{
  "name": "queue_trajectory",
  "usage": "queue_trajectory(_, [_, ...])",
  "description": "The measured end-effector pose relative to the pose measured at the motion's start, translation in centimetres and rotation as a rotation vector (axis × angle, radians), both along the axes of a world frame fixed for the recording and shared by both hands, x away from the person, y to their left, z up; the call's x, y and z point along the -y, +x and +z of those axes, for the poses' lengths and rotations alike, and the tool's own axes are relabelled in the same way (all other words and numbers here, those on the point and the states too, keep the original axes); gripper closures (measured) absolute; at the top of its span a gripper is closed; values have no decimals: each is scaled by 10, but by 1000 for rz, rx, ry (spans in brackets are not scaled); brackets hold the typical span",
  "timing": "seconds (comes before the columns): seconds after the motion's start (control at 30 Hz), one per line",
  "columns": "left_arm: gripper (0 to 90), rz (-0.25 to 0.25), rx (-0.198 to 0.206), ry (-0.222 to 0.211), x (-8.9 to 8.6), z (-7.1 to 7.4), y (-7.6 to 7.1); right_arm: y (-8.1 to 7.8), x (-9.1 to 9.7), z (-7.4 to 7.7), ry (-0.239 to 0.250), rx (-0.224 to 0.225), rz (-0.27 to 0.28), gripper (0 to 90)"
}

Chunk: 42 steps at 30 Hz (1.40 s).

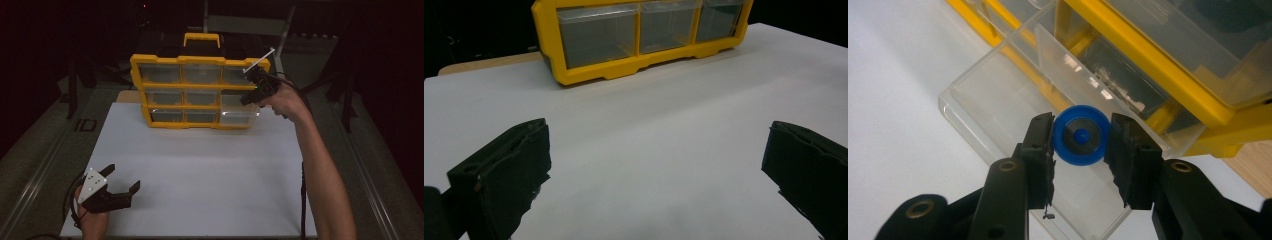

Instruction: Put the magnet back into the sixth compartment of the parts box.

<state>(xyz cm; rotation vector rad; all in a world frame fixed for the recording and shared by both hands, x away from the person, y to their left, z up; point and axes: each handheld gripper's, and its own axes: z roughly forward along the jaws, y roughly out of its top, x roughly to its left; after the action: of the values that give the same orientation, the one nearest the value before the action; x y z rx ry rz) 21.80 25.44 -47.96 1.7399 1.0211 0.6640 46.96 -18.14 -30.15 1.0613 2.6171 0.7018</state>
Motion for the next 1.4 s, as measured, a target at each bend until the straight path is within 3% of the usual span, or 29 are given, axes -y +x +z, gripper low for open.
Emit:
queue_trajectory(0.1, [0,2,0,-2,0,0,0,0,0,-1,17,33,-15,308])
queue_trajectory(0.2, [0,3,1,-4,-1,0,0,-1,1,0,39,38,-21,170])
queue_trajectory(0.27, [0,3,0,-3,0,0,0,-2,1,0,33,41,-19,145])
queue_trajectory(0.93, [0,4,2,-3,0,0,0,-22,-1,-1,66,68,54,139])
queue_trajectory(1.4, [0,6,2,-3,0,0,-1,-39,-7,3,54,91,125,139])
